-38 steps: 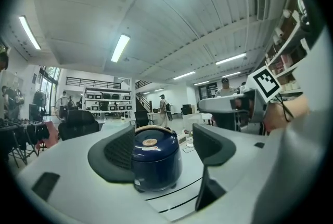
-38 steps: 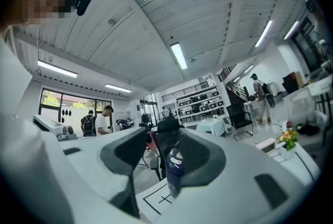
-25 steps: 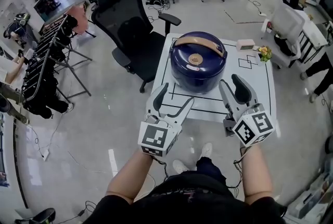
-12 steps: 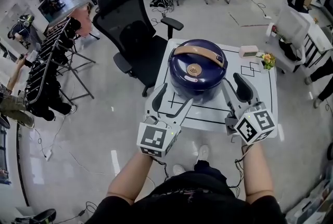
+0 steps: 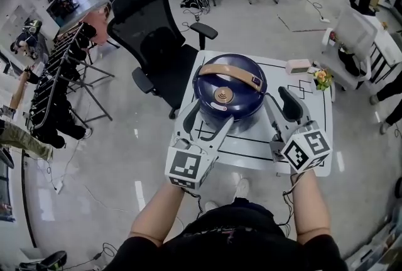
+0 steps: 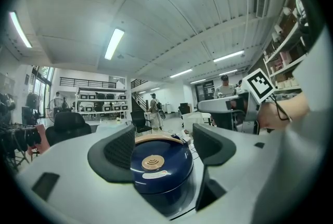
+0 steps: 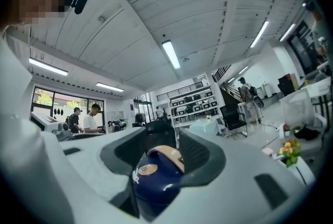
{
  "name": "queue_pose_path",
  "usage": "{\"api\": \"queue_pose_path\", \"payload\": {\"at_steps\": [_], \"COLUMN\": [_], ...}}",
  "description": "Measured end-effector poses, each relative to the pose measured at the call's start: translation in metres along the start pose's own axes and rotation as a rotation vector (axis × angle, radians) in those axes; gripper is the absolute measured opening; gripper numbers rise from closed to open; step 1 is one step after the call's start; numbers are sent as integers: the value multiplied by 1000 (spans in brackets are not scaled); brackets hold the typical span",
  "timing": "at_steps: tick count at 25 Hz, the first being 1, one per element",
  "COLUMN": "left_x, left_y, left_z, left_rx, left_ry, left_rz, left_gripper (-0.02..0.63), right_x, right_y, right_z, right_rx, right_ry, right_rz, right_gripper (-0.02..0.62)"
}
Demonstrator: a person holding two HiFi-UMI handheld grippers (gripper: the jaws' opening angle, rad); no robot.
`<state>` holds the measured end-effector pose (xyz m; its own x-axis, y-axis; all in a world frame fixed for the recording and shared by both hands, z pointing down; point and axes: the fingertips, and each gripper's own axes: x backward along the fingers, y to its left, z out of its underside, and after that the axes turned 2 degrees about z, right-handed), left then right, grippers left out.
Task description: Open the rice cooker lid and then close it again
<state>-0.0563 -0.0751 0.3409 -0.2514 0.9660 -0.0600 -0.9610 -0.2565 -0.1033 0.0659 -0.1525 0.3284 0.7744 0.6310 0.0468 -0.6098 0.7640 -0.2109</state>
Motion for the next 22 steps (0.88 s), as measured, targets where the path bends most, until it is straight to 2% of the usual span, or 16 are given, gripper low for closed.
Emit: {"api": "queue_pose_path", "payload": {"at_steps": [13, 22], "left_x": [-56, -68], "left_y": [-6, -7], "left_z": [-15, -26], "left_rx": [-15, -84], "left_ry": [-20, -17], "left_rz": [-55, -83], "left_gripper": [336, 337], "right_x": [-24, -32], "right_y": [-45, -55], "right_z": [-17, -29], "right_rx": [17, 20], "right_ry": [5, -15], "right_rz": [-72, -111], "right_gripper": [183, 183]}}
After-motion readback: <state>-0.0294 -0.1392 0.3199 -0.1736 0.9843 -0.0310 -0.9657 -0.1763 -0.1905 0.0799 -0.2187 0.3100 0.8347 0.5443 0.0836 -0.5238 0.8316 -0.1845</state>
